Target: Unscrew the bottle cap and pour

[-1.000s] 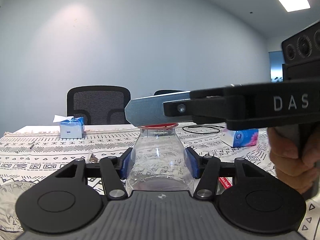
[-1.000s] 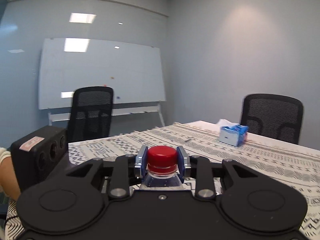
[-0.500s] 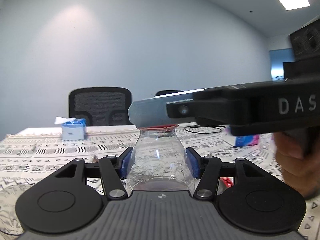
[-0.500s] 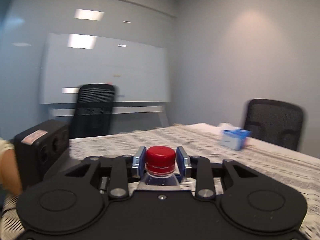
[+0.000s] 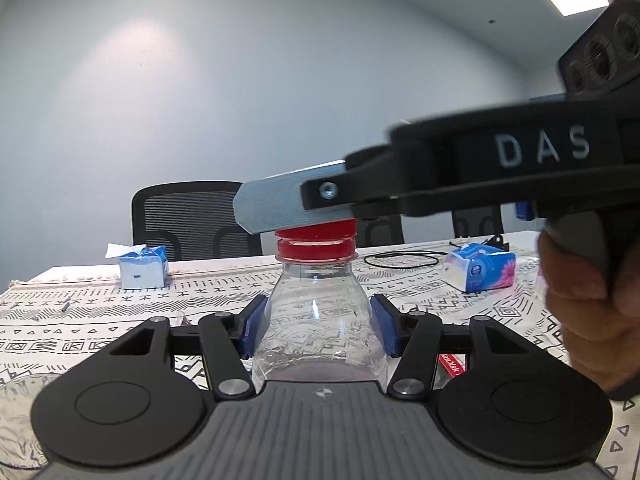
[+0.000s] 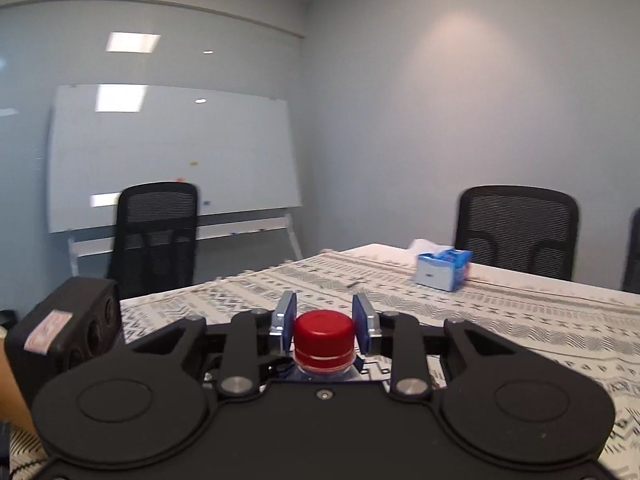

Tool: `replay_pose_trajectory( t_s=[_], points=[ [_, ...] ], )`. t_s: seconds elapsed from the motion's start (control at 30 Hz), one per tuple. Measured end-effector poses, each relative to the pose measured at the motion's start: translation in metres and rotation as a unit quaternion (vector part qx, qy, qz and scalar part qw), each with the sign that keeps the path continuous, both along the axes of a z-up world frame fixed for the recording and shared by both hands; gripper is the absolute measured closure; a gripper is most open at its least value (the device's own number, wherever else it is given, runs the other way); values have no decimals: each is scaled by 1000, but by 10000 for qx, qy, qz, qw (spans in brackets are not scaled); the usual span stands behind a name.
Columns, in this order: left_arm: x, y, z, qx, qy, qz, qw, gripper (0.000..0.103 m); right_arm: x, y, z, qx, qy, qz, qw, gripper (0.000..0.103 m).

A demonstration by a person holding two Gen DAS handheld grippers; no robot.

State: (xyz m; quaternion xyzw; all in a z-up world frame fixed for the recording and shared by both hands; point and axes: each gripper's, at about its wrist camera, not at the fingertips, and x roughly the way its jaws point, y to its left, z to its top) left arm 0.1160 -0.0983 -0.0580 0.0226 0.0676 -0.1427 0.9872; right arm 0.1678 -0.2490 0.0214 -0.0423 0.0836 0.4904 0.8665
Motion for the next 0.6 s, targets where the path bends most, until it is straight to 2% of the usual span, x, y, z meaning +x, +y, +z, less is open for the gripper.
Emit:
replay_pose_trajectory(
  t_s=[0.1,0.2,0.3,0.37,0.4,0.47,0.6],
  points=[
    [1,3,1,-30,-33,-110,9999,51,14,-11,-4,79,-149,710,9973,71],
    [-1,4,1,-11,-122,-192,9997,53,28,-21,-3,84,-203,1523,9881,71],
    [1,6,1,-81,-98,-154,9998,54,34,-18,2,-20,-168,1741,9846,70],
    [1,6,1,-98,-97,-117,9998,54,32,-12,6,-112,-50,1571,9875,70],
    [0,5,1,-89,-109,-97,9999,54,27,-9,9,-150,-48,1401,9900,65],
    [-1,4,0,-70,-133,-58,9999,54,4,-2,13,-247,-245,604,9976,54],
    [-3,1,-1,-32,-197,53,9998,54,-29,19,13,-365,-265,-527,9976,54]
  ],
)
